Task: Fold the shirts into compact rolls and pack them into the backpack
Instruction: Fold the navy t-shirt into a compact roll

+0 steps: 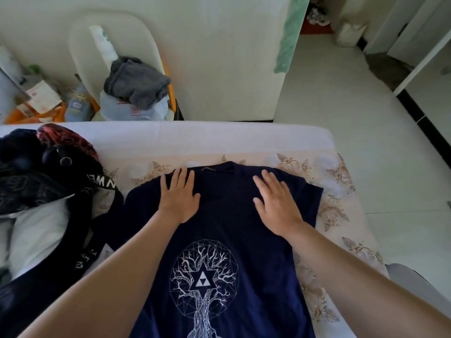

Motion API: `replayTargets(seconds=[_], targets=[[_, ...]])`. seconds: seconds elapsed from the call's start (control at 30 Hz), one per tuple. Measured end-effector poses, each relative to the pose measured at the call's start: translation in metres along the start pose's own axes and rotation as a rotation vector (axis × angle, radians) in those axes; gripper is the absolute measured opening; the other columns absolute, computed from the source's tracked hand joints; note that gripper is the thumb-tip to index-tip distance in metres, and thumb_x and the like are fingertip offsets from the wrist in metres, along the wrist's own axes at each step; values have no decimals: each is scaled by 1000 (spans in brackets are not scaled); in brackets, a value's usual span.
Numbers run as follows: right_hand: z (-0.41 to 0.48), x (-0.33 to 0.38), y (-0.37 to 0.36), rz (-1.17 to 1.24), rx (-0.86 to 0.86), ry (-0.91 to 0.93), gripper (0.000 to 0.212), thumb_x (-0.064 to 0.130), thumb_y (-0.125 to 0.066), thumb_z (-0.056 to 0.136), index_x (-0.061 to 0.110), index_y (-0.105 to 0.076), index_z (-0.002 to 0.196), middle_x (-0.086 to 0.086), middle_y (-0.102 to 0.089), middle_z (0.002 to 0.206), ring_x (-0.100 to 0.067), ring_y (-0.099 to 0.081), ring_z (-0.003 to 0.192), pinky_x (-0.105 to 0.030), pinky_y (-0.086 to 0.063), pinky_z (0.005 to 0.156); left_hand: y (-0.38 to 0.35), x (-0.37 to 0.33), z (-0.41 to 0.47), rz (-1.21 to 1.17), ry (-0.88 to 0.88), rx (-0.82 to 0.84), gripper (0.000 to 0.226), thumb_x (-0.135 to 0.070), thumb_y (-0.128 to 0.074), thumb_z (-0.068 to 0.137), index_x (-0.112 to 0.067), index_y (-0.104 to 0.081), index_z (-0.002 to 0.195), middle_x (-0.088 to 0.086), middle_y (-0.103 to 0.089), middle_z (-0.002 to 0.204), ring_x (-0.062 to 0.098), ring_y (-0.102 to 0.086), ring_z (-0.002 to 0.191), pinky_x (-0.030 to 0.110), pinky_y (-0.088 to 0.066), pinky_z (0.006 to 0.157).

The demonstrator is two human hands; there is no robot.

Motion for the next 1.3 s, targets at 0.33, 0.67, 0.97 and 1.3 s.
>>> replayTargets(seconds=[0.33,0.67,0.97,1.3], targets=[[-68,-64,-1,-88,127,-265,74,59,-8,98,21,13,158,-2,20,165,-17,17,152,-37,4,124,-25,-129,-41,24,-288,12,75,-68,-18,95,-34,8,156,3,20,163,31,18,149,58,6,119],[-100,-95,12,-241,116,-500,62,48,-13,102,25,-2,159,-9,4,167,-29,4,153,-54,-4,122,26,-241,11,37,-708,68,55,-41,-25,106,-28,-9,157,2,-4,165,22,-4,152,46,-17,121],[-120,-105,18,-105,80,-663,83,62,-25,99,11,3,158,-12,9,166,-28,11,153,-50,-4,124,31,-311,15,57,-861,-94,57,-17,-47,100,-15,-23,151,5,-33,154,27,-34,138,42,-30,112],[-117,-100,30,178,-86,-737,73,59,-63,84,19,-44,141,-8,-13,164,-27,-7,152,-45,-16,120,67,-309,14,-215,-724,-38,38,-4,-51,84,-32,-70,102,-7,-53,110,20,-46,107,32,-44,83]])
Point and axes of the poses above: each hand's wrist, its own z-axis towards the middle knuckle, its own y-axis out of the back of the hand, x = y × z, the point moved 2 cm from there along z, towards the middle knuckle
